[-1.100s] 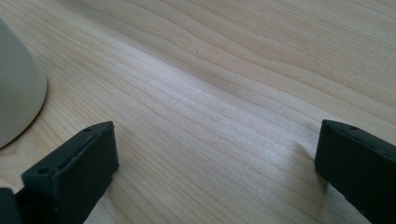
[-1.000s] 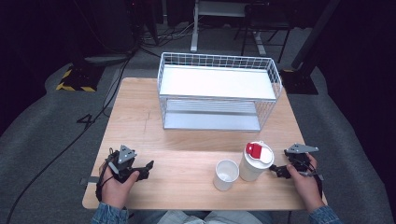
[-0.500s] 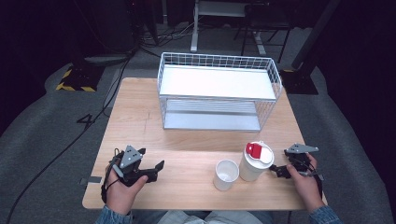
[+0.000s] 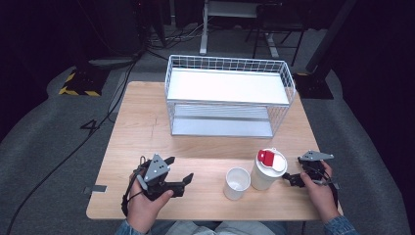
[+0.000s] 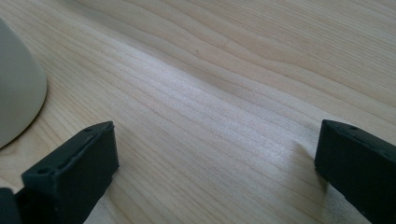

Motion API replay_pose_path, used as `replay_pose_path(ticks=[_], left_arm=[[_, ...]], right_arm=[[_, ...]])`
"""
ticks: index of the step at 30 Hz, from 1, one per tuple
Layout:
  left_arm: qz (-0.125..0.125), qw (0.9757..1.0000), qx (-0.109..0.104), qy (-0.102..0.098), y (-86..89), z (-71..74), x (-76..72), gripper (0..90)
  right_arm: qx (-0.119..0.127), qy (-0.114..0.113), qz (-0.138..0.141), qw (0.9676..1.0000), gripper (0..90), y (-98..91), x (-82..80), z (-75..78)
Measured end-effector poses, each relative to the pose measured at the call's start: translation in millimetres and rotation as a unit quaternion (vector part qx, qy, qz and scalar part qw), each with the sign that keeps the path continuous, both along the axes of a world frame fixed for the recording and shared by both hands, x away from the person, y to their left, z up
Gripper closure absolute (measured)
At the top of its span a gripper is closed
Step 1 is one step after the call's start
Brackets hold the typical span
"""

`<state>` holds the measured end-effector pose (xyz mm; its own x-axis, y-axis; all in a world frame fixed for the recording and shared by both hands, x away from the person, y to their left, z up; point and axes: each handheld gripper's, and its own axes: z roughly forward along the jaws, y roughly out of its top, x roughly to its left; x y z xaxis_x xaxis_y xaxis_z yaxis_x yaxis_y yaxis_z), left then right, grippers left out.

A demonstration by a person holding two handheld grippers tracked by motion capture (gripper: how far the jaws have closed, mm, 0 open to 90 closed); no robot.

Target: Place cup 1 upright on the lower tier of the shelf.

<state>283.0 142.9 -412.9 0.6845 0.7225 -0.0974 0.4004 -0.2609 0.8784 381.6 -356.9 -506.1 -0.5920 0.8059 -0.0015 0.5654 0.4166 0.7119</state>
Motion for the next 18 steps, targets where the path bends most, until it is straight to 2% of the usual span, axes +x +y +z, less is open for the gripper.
replay_pose_path(ticks=[5,13,16,18], left_arm=[[-0.012,0.9999,0.006,-0.004,-12.9,1.6,-4.4,18.9],[-0.036,0.9993,0.011,0.001,-31.0,-2.0,-6.5,18.8],[-0.039,0.9992,0.0,-0.001,-38.8,-4.7,-6.5,18.8],[-0.024,0.9996,-0.014,0.005,-45.5,-6.6,-6.4,18.9]], right_arm=[[0.0,0.0,0.0,1.0,0.0,0.0,0.0,0.0],[0.0,0.0,0.0,1.0,0.0,0.0,0.0,0.0],[0.0,0.0,0.0,1.0,0.0,0.0,0.0,0.0],[0.0,0.0,0.0,1.0,0.0,0.0,0.0,0.0]])
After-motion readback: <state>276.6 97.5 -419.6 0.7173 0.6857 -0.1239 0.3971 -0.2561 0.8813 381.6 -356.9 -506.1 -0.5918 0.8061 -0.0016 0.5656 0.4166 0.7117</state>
